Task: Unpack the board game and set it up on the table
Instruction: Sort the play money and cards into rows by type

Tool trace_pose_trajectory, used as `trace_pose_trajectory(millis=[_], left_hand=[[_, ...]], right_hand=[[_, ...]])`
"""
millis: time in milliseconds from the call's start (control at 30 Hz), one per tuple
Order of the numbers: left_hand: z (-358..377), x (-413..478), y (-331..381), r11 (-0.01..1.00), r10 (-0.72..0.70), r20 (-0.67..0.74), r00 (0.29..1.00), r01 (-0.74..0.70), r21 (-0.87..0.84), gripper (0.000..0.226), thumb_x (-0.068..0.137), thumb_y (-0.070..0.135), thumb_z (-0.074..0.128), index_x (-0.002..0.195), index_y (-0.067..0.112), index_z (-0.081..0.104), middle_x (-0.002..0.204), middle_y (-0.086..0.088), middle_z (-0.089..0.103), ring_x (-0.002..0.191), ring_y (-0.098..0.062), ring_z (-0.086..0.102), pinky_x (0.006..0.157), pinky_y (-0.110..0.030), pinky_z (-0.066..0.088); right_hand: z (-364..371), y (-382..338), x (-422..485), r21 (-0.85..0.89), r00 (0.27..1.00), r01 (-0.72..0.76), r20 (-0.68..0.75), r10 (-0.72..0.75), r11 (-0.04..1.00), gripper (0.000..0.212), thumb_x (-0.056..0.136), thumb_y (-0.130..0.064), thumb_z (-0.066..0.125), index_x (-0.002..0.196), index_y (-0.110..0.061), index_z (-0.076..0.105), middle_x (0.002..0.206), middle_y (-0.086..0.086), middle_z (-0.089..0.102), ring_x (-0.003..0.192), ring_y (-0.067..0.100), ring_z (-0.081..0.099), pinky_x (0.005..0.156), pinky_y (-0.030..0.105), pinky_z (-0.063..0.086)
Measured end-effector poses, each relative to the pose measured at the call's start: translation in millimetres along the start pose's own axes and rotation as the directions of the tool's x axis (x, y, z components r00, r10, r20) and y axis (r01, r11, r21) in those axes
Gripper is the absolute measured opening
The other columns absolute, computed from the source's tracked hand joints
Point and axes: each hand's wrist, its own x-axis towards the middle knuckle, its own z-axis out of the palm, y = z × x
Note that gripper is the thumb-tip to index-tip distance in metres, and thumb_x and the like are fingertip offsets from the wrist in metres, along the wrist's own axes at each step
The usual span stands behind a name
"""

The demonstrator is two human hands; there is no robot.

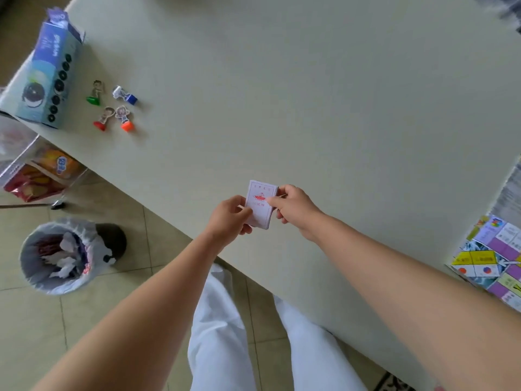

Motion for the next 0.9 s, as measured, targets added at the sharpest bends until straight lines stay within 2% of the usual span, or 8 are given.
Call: trace_pose_trajectory(millis=[133,233,333,467,633,700,800,900], left_hand=[[-41.1,21.3,2.0,0.998,0.008,0.023,1.0,-0.01,0.069,0.016,0.091,0.012,0.047,0.1,0.012,0.06,0.083,-0.008,0.069,0.063,-0.018,0.062,0.065,-0.032,0.051],[-87.3,34.5,-6.2,0.994,0.0,-0.037,0.999,0.004,0.106,0.019,0.092,0.016,0.049,0.11,0.015,0.055,0.092,-0.003,0.067,0.075,-0.018,0.064,0.068,-0.033,0.051],[-139.0,52.6,-16.8,0.967,0.023,-0.096,0.995,0.003,0.253,0.025,0.089,0.015,0.049,0.113,0.019,0.055,0.1,-0.004,0.064,0.088,-0.024,0.064,0.073,-0.034,0.049],[-190.2,84.7,-15.1,0.937,0.088,-0.121,0.989,-0.041,0.347,0.028,0.087,0.012,0.047,0.111,0.019,0.059,0.1,-0.004,0.063,0.09,-0.025,0.061,0.073,-0.032,0.047],[-226.8,122.4,-1.0,0.93,0.142,-0.165,0.976,-0.074,0.361,0.031,0.089,0.013,0.047,0.117,0.018,0.056,0.096,0.0,0.059,0.088,-0.024,0.059,0.078,-0.037,0.051],[-234.8,130.7,-0.7,0.931,0.146,-0.191,0.971,-0.069,0.359,0.03,0.088,0.012,0.047,0.116,0.017,0.057,0.094,0.0,0.057,0.088,-0.024,0.059,0.077,-0.037,0.051],[-243.1,136.7,-4.0,0.935,0.149,-0.202,0.968,-0.071,0.347,0.029,0.089,0.012,0.046,0.115,0.017,0.058,0.093,0.0,0.058,0.088,-0.024,0.059,0.076,-0.039,0.052],[-245.4,137.8,-7.9,0.914,0.231,-0.195,0.953,-0.144,0.379,0.03,0.088,0.009,0.047,0.115,0.017,0.057,0.099,-0.002,0.058,0.089,-0.024,0.06,0.074,-0.036,0.05]], right_hand=[[29.1,-23.6,19.1,0.033,1.0,-0.027,-0.013,0.027,0.999,0.018,0.095,-0.014,0.051,0.111,-0.007,0.052,0.086,0.001,0.058,0.064,0.012,0.055,0.059,0.023,0.046],[65.1,-50.8,39.8,0.105,0.997,-0.039,-0.066,0.047,0.994,0.017,0.095,-0.013,0.051,0.11,-0.007,0.052,0.09,0.004,0.061,0.064,0.011,0.057,0.061,0.023,0.047],[97.7,-84.6,70.2,0.17,0.99,-0.042,-0.124,0.064,0.985,0.018,0.094,-0.012,0.05,0.111,-0.006,0.054,0.095,0.006,0.062,0.064,0.01,0.057,0.06,0.023,0.046],[127.3,-132.0,114.4,0.206,0.985,-0.032,-0.162,0.066,0.978,0.021,0.095,-0.013,0.051,0.115,-0.006,0.053,0.096,0.006,0.062,0.063,0.009,0.056,0.057,0.021,0.045],[151.3,-178.6,159.7,0.18,0.979,-0.005,-0.198,0.041,0.984,0.015,0.096,-0.011,0.049,0.11,-0.009,0.054,0.087,0.004,0.061,0.058,0.009,0.054,0.051,0.019,0.043],[159.4,-185.9,169.5,0.157,0.98,-0.013,-0.195,0.044,0.988,0.011,0.096,-0.011,0.05,0.105,-0.01,0.054,0.081,0.002,0.06,0.058,0.01,0.054,0.055,0.021,0.045],[174.9,-186.9,181.8,0.105,0.964,-0.03,-0.259,0.056,0.994,0.005,0.093,-0.013,0.051,0.096,-0.013,0.056,0.087,0.008,0.065,0.063,0.015,0.057,0.064,0.029,0.051],[186.8,-185.8,191.3,0.029,0.923,-0.024,-0.383,0.033,0.999,0.004,0.089,-0.018,0.053,0.089,-0.015,0.056,0.1,0.012,0.069,0.084,0.027,0.067,0.082,0.04,0.056]])
